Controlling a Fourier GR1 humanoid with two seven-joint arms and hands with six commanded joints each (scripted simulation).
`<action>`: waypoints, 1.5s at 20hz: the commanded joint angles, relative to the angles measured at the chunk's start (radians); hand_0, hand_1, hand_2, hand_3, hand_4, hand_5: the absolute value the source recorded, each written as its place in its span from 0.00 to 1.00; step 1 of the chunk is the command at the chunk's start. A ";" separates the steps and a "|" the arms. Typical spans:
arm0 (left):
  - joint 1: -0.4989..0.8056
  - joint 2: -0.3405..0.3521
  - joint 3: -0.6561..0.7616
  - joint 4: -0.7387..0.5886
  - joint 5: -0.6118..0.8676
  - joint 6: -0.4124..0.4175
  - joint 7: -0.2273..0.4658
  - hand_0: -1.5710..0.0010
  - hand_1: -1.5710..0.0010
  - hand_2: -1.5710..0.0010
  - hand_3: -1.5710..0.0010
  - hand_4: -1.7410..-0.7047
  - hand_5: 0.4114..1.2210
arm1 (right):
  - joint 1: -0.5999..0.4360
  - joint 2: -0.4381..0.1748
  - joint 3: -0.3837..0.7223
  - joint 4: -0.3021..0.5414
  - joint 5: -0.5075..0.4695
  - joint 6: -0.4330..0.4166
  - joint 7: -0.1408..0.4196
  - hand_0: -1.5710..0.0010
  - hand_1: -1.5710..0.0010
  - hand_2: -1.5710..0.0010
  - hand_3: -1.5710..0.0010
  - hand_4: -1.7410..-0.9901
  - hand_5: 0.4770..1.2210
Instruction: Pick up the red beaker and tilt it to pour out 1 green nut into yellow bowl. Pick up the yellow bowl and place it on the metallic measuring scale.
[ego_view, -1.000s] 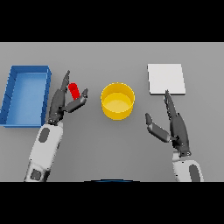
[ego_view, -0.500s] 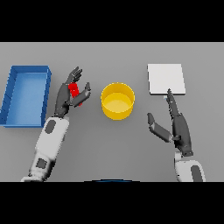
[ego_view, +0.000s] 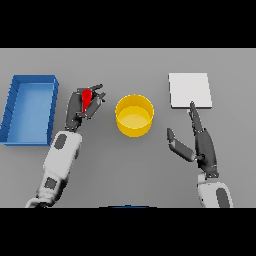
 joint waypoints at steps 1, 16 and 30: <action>-0.001 -0.002 -0.008 -0.010 -0.008 0.009 0.013 0.07 0.07 0.07 0.10 0.05 0.89 | -0.008 -0.004 -0.007 0.011 -0.003 -0.001 0.000 1.00 1.00 1.00 1.00 0.74 0.26; -0.083 0.216 -0.299 -0.215 -0.303 -0.119 0.257 0.01 0.01 0.01 0.01 0.01 0.90 | 0.018 -0.015 0.016 0.000 0.050 -0.014 -0.022 1.00 1.00 1.00 1.00 0.86 0.25; -0.446 0.315 -0.764 -0.038 -0.746 -0.447 0.332 0.00 0.00 0.00 0.00 0.12 0.99 | 0.000 -0.002 0.016 -0.004 0.024 0.005 -0.006 1.00 1.00 1.00 1.00 0.91 0.27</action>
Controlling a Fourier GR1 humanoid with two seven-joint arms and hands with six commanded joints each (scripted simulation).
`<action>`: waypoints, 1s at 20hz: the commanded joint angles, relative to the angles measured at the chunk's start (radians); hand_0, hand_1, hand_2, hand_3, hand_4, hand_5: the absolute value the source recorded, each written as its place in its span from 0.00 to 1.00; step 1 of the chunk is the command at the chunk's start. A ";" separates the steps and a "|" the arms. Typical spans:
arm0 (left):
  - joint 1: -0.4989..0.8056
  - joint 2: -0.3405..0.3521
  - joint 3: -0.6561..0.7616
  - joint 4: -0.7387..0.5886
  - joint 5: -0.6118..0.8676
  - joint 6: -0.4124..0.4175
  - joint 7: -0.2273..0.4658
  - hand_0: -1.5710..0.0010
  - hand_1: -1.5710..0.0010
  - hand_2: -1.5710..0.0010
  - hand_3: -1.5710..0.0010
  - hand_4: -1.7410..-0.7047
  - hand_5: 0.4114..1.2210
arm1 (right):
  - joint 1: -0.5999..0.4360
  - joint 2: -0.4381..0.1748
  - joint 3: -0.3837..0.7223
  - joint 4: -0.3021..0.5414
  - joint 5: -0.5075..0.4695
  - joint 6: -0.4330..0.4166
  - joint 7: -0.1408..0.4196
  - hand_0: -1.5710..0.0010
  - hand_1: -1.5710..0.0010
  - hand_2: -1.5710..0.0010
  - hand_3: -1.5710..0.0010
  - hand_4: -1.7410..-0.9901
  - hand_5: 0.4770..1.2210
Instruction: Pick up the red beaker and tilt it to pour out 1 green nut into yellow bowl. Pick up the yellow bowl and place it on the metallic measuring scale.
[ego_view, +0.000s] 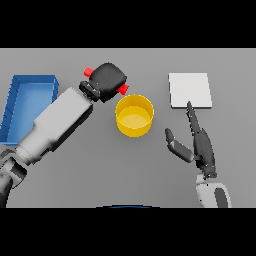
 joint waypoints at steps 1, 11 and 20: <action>-0.024 0.000 -0.022 0.020 -0.022 -0.018 -0.010 0.00 0.00 0.00 0.00 0.10 0.99 | 0.007 -0.007 -0.001 -0.008 -0.008 0.008 -0.019 1.00 1.00 1.00 1.00 0.91 0.27; -0.173 -0.027 -0.217 0.163 -0.234 -0.056 -0.046 0.00 0.00 0.00 0.00 0.01 1.00 | 0.012 -0.010 0.006 0.000 0.002 0.014 -0.013 1.00 1.00 1.00 1.00 0.91 0.29; -0.206 -0.076 -0.340 0.169 -0.371 -0.035 -0.040 0.00 0.00 0.00 0.00 0.01 1.00 | 0.007 0.001 0.004 0.017 0.027 -0.020 -0.022 1.00 1.00 1.00 1.00 0.88 0.27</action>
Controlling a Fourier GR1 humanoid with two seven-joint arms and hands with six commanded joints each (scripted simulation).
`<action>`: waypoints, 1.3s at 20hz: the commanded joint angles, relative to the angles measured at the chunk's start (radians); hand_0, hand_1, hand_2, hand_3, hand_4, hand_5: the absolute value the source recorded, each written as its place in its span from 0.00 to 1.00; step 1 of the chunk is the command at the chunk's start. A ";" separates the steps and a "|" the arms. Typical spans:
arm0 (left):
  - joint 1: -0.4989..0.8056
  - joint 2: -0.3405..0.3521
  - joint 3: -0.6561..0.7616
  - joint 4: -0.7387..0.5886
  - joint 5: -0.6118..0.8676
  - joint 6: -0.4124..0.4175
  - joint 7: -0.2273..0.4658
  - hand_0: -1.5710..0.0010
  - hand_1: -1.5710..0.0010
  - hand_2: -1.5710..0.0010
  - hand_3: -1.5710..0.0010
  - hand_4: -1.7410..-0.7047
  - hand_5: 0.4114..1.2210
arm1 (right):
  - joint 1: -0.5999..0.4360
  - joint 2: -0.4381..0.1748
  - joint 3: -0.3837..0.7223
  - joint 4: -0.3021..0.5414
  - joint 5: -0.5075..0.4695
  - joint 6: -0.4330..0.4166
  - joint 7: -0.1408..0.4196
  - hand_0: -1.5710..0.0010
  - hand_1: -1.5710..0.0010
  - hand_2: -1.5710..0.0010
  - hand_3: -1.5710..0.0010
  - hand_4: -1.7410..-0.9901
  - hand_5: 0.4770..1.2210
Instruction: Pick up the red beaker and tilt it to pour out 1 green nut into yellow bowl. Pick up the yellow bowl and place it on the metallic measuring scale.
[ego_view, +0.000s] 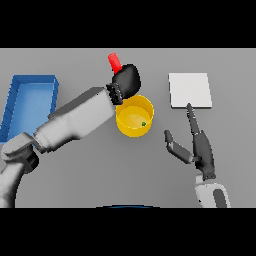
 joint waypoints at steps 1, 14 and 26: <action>-0.014 -0.001 -0.014 0.012 -0.015 -0.001 -0.015 0.00 0.00 0.00 0.00 0.01 1.00 | 0.001 -0.005 -0.003 -0.003 -0.010 0.006 -0.020 1.00 1.00 1.00 1.00 0.88 0.27; -0.227 -0.028 -0.048 0.127 -0.094 -0.017 -0.125 0.00 0.00 0.00 0.00 0.02 1.00 | -0.016 0.003 0.009 0.002 0.016 -0.006 -0.013 1.00 1.00 1.00 1.00 0.95 0.28; -0.373 0.171 0.489 0.406 0.290 0.031 0.015 0.00 0.00 0.00 0.08 0.00 1.00 | -0.034 0.009 0.004 0.007 -0.004 -0.005 -0.024 1.00 1.00 1.00 1.00 0.98 0.26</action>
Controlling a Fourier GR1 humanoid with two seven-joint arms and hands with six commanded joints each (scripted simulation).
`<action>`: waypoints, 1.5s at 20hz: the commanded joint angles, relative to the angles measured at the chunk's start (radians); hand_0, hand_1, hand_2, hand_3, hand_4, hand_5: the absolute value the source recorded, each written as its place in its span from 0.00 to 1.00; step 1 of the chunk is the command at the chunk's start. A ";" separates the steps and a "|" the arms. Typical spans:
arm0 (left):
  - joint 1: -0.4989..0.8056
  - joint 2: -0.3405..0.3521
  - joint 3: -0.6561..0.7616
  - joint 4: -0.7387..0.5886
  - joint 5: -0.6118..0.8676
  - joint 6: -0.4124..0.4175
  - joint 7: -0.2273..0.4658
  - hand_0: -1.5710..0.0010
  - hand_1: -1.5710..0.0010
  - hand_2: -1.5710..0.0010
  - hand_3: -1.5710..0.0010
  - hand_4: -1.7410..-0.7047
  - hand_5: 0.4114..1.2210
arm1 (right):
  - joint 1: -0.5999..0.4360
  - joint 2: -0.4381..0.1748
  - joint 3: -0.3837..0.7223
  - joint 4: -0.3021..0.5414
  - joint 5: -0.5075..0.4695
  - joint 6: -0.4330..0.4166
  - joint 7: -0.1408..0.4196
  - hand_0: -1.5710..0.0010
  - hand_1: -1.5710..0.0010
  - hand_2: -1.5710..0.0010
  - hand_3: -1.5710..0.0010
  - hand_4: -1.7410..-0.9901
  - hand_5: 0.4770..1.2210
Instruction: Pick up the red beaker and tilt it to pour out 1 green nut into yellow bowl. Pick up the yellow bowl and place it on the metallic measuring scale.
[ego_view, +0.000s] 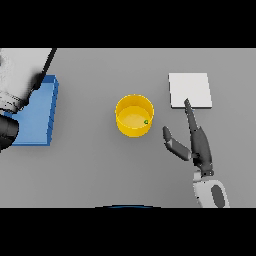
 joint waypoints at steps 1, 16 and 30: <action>0.007 0.028 0.049 0.018 0.041 0.014 0.025 0.00 0.00 0.00 0.08 0.00 1.00 | 0.000 0.000 -0.002 0.000 -0.009 0.007 0.013 1.00 1.00 1.00 1.00 0.98 0.26; 0.519 0.215 0.514 -0.165 0.583 0.314 0.319 0.00 0.00 0.00 0.06 0.00 1.00 | -0.008 -0.007 0.017 0.017 0.049 -0.019 0.030 1.00 1.00 1.00 1.00 0.91 0.23; 1.016 0.116 0.545 -0.764 0.733 0.439 0.554 0.00 0.00 0.00 0.02 0.00 0.91 | 0.007 -0.016 0.001 0.019 -0.001 0.012 -0.005 1.00 1.00 1.00 1.00 0.97 0.23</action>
